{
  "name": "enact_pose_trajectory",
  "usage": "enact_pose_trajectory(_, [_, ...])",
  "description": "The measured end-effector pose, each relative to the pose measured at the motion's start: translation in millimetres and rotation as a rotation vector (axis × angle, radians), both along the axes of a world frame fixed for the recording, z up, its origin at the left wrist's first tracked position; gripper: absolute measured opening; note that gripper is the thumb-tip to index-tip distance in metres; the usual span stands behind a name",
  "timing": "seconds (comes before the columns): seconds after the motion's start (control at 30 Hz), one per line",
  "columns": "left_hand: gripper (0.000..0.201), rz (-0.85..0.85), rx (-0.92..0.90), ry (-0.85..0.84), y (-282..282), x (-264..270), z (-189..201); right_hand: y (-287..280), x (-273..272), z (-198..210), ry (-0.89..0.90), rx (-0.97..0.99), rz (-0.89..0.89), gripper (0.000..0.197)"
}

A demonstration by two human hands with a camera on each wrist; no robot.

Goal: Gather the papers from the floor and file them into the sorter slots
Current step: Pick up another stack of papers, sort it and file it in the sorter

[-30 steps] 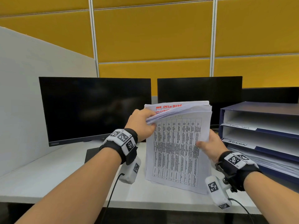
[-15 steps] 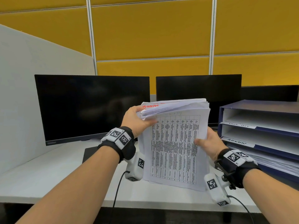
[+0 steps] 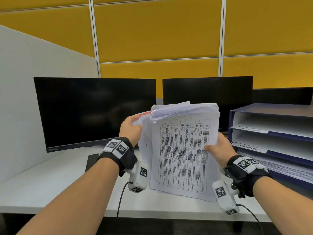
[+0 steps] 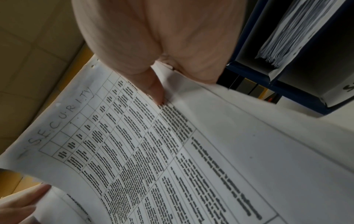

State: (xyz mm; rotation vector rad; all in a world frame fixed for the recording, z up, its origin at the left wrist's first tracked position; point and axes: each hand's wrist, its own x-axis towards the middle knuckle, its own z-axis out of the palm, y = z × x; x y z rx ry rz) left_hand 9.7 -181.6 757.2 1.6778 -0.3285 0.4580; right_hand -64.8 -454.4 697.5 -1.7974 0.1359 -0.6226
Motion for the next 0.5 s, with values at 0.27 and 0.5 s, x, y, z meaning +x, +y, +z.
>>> enact_pose_trajectory(0.27, [0.033,0.327,-0.056,-0.032,13,15,-14,0,0,-1,0.016,0.000,-0.040,0.049])
enact_pose_trajectory(0.5, [0.030,0.066,-0.035,0.147,16,16,-25,5,-2,1,0.011,-0.014,-0.034,0.051])
